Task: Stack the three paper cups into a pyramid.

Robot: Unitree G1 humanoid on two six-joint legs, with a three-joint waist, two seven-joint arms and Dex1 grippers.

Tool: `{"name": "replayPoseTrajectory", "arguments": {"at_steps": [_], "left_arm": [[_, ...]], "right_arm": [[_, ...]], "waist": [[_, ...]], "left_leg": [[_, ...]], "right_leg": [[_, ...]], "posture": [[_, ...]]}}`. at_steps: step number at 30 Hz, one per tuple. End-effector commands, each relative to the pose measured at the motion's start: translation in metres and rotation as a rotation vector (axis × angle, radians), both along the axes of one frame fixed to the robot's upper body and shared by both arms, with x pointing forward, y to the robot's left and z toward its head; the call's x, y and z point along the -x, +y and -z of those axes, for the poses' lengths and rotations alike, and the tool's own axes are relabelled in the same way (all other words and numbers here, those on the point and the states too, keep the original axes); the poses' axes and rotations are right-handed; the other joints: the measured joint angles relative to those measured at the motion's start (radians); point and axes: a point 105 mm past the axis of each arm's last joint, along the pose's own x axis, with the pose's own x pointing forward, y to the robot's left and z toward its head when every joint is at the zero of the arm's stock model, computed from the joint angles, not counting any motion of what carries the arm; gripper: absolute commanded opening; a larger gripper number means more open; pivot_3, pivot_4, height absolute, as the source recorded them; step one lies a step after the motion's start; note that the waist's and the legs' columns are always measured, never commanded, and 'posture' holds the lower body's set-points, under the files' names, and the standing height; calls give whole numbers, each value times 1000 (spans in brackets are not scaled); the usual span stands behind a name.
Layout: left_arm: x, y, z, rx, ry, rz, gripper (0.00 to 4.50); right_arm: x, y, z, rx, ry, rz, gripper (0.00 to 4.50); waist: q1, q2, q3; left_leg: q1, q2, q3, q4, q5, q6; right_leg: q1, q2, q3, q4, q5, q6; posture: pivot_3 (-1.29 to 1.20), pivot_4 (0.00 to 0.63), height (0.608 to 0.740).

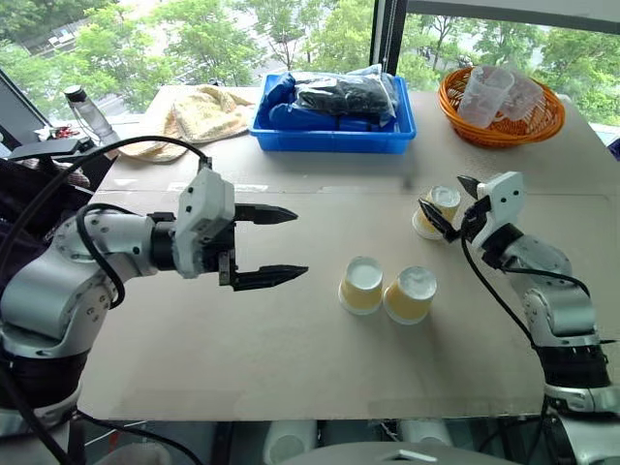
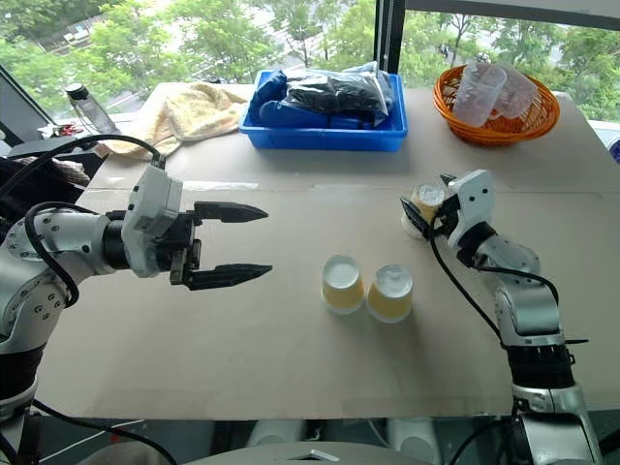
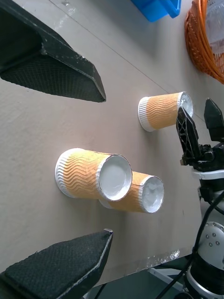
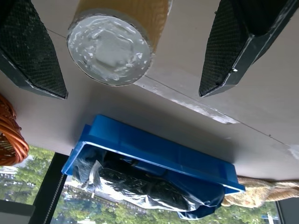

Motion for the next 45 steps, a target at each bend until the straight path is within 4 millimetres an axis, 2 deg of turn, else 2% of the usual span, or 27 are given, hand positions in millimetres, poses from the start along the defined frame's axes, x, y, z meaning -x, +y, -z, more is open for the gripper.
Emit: {"name": "replayPoseTrajectory", "arguments": {"at_steps": [1,8,13,14,15,19,20,24,26,28,31,33,36,45], "left_arm": [[-4,3,-15,40,-32,-44,4500],[-4,4,-17,78,7,-54,4500],[-5,5,-16,81,15,-56,4500],[-5,5,-16,81,16,-57,4500],[-5,5,-16,81,16,-57,4500],[-6,6,-16,82,18,-58,4500],[-6,6,-16,80,19,-59,4500],[-5,7,-14,70,21,-57,4500],[-5,8,-14,66,21,-55,4500],[-5,9,-14,60,20,-51,4500],[-4,9,-13,51,12,-43,4500],[-4,10,-13,41,-2,-35,4500],[1,8,-11,27,-9,12,4500],[12,2,-8,-10,-34,121,4500]], "right_arm": [[-11,-8,-6,-13,-20,56,4448],[-16,-5,4,-90,65,41,4448],[-14,-1,3,-147,79,14,4448],[-14,-2,4,-146,80,14,3938],[-13,-2,4,-141,79,16,3732],[-13,-3,2,-120,63,13,2079],[-12,-3,1,-117,57,7,2016],[-6,3,-10,-90,7,-46,2015],[3,10,-22,-106,-18,-126,2015],[19,22,-37,-135,-31,-249,2015],[57,44,-54,-177,-7,-506,2015],[76,51,-60,-181,17,-619,2015],[102,60,-55,-118,95,-754,2015],[112,55,-49,-53,132,-778,2015]], "waist": [[-2,0,0],[-12,0,0],[-21,0,0],[-22,0,0],[-22,0,0],[-22,0,0],[-22,0,0],[-22,0,0],[-22,0,0],[-22,0,0],[-22,0,0],[-19,1,1],[-18,1,1],[-18,0,1]], "left_leg": [[0,0,0,0,0,0],[0,0,0,0,-1,1],[1,0,0,0,-1,1],[1,0,0,0,-1,1],[1,0,0,0,0,1],[0,0,0,0,0,1],[0,1,0,0,0,0],[0,0,0,0,0,1],[0,0,0,0,0,1],[0,1,0,0,0,1],[1,1,-1,-1,-1,1],[0,1,-1,-1,-1,2],[1,1,-2,0,-2,3],[1,1,0,0,-2,3]], "right_leg": [[0,0,0,0,0,0],[0,0,0,1,0,0],[0,0,0,1,0,0],[0,0,0,1,0,0],[0,0,0,1,0,0],[0,0,0,1,0,0],[0,0,0,1,0,0],[0,0,0,1,0,0],[0,0,0,1,0,0],[0,0,0,1,0,0],[0,0,0,1,0,0],[0,0,0,1,0,0],[0,0,0,1,0,0],[1,0,0,0,0,0]], "posture": [[0,150,733],[0,150,733],[0,150,733],[0,150,733],[0,150,733],[0,150,733],[0,150,733],[0,150,733],[0,150,733],[0,150,733],[0,150,733],[0,150,733],[0,150,733],[0,150,733]]}}
